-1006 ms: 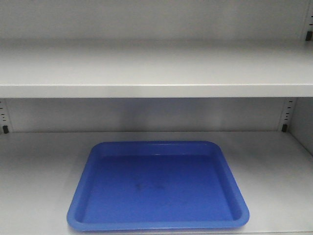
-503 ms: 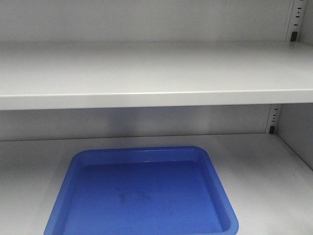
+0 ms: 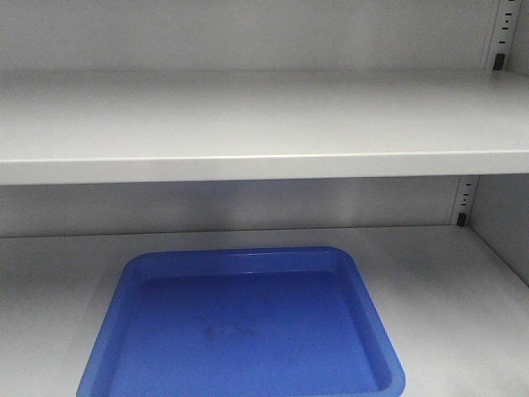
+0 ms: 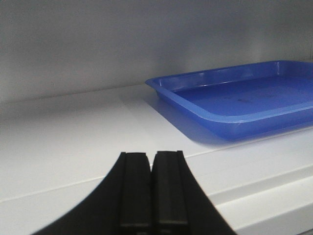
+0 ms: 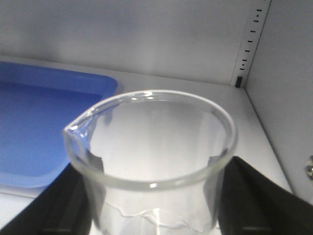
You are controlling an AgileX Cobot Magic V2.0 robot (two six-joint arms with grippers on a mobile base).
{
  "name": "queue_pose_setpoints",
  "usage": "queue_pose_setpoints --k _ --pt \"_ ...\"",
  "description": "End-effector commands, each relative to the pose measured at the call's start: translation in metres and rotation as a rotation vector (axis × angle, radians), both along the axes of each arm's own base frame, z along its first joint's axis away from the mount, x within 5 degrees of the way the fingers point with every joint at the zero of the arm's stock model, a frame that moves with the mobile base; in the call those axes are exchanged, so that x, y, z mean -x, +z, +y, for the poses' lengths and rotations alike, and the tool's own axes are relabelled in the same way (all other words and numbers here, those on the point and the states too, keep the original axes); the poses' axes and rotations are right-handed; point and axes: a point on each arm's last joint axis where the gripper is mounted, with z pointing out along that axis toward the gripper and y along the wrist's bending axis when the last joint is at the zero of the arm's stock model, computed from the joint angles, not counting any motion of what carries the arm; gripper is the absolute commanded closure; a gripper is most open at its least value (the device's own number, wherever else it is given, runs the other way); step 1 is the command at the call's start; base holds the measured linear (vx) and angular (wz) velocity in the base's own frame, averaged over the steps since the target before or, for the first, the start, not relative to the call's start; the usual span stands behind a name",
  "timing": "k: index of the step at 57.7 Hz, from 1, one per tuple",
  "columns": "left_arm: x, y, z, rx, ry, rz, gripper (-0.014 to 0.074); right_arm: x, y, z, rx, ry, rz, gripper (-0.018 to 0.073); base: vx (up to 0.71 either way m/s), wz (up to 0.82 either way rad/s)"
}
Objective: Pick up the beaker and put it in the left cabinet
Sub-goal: 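Lower the held beaker onto the blue tray with the right gripper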
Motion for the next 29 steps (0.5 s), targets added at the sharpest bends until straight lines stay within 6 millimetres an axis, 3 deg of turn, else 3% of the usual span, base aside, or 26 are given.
queue_pose_setpoints --k 1,8,17,29 --pt "0.001 0.003 0.000 0.033 -0.002 -0.080 0.0595 -0.002 0.017 0.010 -0.033 0.092 -0.108 0.0562 0.00 0.00" --pt "0.001 0.003 0.000 0.033 -0.002 -0.080 0.0595 -0.012 0.019 0.025 0.002 0.200 -0.153 0.0562 0.00 0.00" --pt "0.001 0.003 0.000 0.033 -0.002 -0.080 0.0595 -0.040 0.010 0.054 -0.011 0.349 -0.106 0.0562 0.00 0.00" --pt "0.001 0.003 0.000 0.033 -0.002 -0.080 0.0595 -0.100 0.013 0.100 -0.081 0.503 -0.053 0.0562 0.00 0.00"
